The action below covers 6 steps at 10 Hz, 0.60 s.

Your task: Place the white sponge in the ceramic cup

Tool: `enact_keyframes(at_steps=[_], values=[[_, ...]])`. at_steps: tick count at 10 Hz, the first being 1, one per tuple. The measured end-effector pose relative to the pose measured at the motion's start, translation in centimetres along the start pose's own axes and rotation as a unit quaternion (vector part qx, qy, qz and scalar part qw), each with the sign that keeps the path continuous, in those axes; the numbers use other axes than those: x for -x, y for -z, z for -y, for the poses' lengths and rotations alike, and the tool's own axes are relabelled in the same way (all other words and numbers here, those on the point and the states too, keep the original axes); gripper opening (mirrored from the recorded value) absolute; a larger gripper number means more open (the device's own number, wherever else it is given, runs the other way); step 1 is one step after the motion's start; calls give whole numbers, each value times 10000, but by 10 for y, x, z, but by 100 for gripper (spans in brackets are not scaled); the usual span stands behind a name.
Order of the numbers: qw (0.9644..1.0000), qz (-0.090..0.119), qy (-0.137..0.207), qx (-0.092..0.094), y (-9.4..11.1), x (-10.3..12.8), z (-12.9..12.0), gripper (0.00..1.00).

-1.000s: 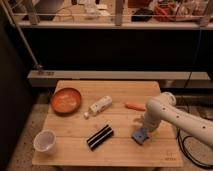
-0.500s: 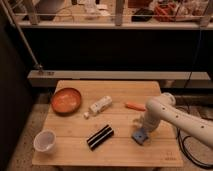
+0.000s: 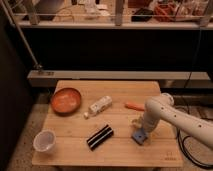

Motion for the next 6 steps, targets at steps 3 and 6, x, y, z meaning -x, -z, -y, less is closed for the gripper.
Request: enact_keyframes(at_steps=[3,6], values=[[10000,52,3,9,-5,2,4,62],[9999,94,-36,-19,-8,1,4,37]])
